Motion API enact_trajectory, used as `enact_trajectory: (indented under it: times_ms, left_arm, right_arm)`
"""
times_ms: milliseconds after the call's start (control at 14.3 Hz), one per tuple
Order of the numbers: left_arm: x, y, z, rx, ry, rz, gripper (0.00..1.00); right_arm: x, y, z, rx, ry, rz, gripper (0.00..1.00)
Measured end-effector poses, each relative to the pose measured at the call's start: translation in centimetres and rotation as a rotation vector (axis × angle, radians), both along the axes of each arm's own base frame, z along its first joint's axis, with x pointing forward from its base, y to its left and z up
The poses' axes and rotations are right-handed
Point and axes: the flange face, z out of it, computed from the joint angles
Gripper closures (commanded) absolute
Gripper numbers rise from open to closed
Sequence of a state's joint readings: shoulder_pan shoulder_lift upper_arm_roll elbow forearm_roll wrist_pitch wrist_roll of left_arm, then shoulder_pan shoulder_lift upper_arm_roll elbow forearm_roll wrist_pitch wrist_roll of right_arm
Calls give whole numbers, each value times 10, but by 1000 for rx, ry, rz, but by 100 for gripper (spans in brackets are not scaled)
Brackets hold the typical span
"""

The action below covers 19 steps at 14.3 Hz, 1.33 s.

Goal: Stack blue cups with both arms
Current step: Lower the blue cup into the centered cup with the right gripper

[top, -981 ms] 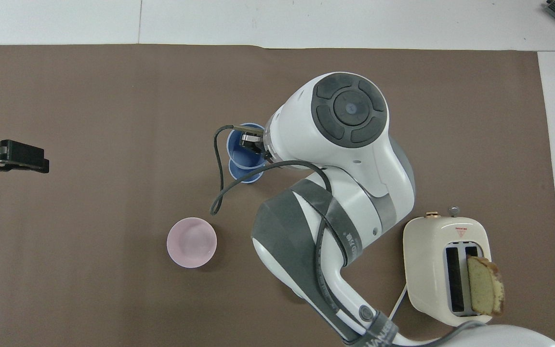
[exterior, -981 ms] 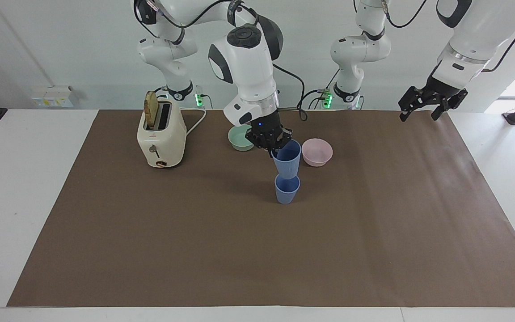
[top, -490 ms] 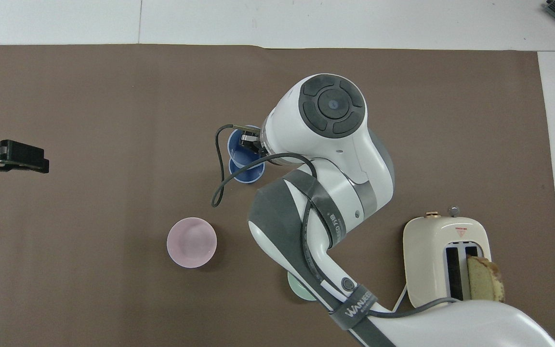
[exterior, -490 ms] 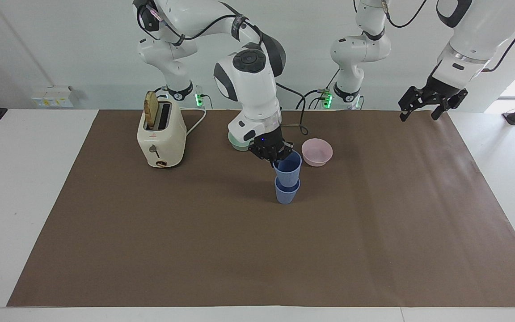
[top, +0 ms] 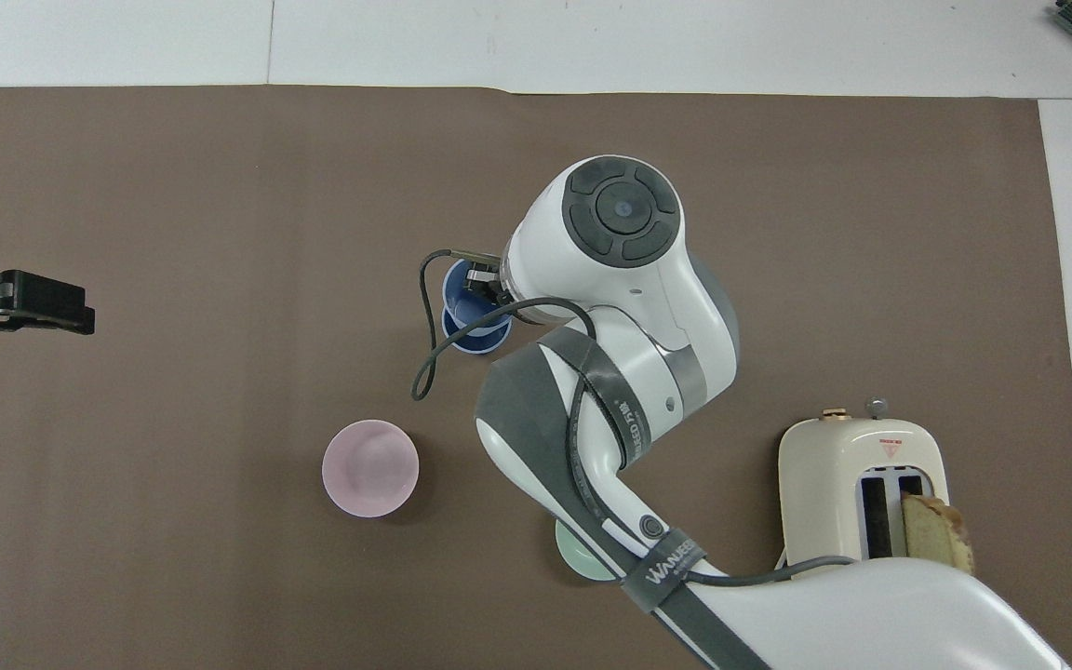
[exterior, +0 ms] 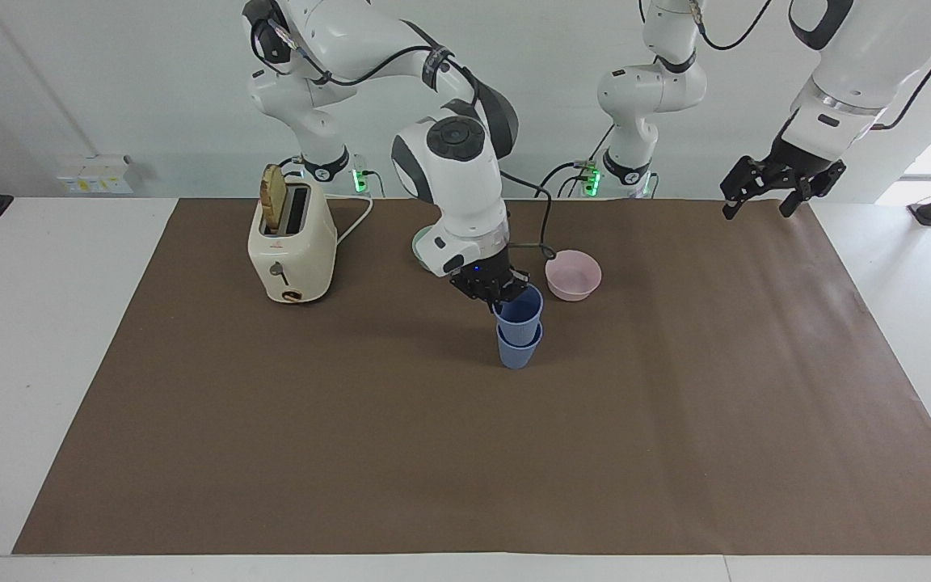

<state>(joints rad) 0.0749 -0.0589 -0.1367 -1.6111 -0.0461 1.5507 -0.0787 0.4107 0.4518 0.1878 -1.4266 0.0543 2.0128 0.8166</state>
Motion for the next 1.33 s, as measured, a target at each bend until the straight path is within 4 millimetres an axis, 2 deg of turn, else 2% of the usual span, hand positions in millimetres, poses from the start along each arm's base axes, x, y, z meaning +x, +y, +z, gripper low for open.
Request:
enact_trajectory:
  times_ms: [210, 911, 1121, 1191, 1261, 1331]
  left_arm:
    - [0, 0, 0, 0, 0, 0, 0]
    - [0, 0, 0, 0, 0, 0, 0]
    - [0, 0, 0, 0, 0, 0, 0]
    - [0, 0, 0, 0, 0, 0, 0]
    - [0, 0, 0, 0, 0, 0, 0]
    - [0, 0, 0, 0, 0, 0, 0]
  right_arm:
    - [-3, 5, -2, 1, 0, 7, 100]
    - [-5, 1, -29, -25, 41, 6, 100]
    - [-5, 0, -31, -28, 45, 5, 100]
    - [-5, 0, -32, -28, 45, 5, 85]
    - [-5, 0, -32, -27, 45, 4, 59]
    - [-4, 0, -31, -26, 42, 4, 43]
